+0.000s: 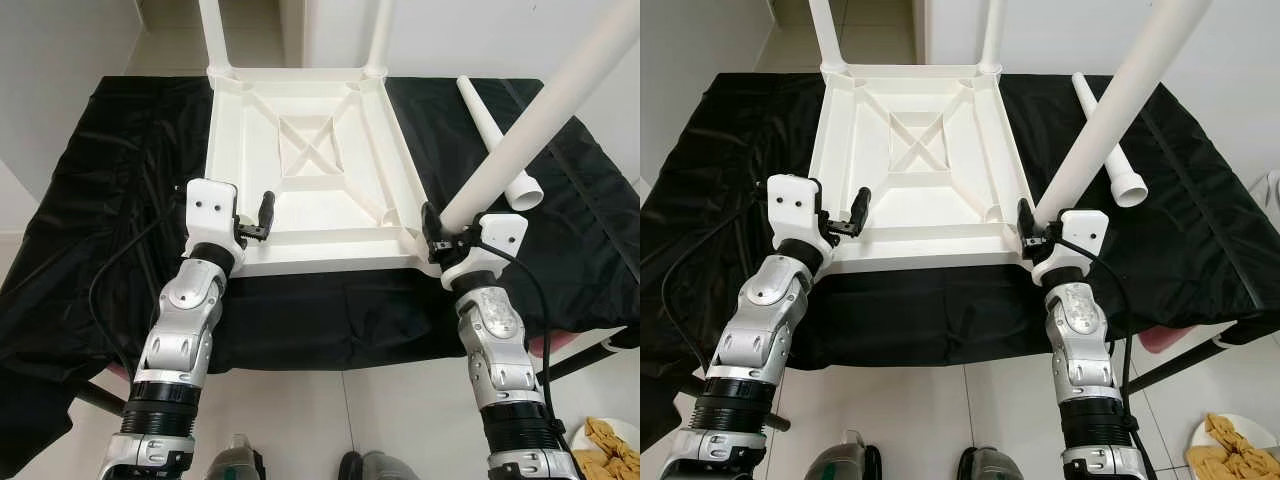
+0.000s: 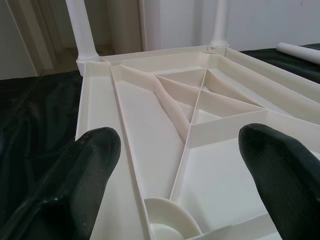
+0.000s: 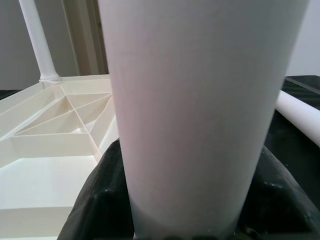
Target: Building children table
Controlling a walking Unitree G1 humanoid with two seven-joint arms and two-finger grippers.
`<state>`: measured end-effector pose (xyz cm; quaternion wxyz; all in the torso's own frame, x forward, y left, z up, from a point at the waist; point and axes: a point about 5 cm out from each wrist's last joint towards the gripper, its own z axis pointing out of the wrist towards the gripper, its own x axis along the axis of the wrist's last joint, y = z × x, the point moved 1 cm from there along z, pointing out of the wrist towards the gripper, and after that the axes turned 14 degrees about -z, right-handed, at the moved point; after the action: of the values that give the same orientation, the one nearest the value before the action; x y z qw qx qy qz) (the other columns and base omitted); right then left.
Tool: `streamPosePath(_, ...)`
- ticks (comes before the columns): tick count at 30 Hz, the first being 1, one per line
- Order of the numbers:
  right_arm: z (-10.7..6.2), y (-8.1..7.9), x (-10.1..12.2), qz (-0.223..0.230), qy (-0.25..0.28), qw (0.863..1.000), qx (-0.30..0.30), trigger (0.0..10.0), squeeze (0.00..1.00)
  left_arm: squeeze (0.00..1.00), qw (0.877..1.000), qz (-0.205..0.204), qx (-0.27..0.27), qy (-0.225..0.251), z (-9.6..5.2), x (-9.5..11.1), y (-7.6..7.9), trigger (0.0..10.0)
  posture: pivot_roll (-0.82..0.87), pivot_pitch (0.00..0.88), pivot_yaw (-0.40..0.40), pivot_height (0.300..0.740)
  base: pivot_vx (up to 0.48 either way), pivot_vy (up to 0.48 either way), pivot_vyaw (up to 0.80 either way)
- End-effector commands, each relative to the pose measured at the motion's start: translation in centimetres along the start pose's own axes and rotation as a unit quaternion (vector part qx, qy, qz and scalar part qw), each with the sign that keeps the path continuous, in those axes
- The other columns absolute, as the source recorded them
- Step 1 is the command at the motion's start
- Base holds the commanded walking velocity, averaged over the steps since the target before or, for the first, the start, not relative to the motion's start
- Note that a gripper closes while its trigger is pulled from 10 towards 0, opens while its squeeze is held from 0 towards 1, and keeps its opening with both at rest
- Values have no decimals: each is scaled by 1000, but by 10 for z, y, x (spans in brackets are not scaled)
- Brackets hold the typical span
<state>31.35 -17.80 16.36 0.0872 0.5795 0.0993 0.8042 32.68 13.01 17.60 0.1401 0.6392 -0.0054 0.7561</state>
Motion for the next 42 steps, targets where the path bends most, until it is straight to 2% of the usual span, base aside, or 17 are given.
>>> streamPosePath(1,-3,2,-5,-1,-12,1000,-3,10000,0,0,1000,8,1,-5,-3,-3,0,10000,47,66,-13,740,0,0,0)
streamPosePath(13,-4,-1,-6,0,-15,1000,6,10000,0,0,1000,11,-10,-23,-8,-12,4,10000,52,69,-19,740,0,0,0)
streamPosePath(42,-2,-3,-7,0,-16,1000,16,10000,0,0,1000,6,-9,-15,-11,-8,6,10000,55,60,-29,740,0,0,0)
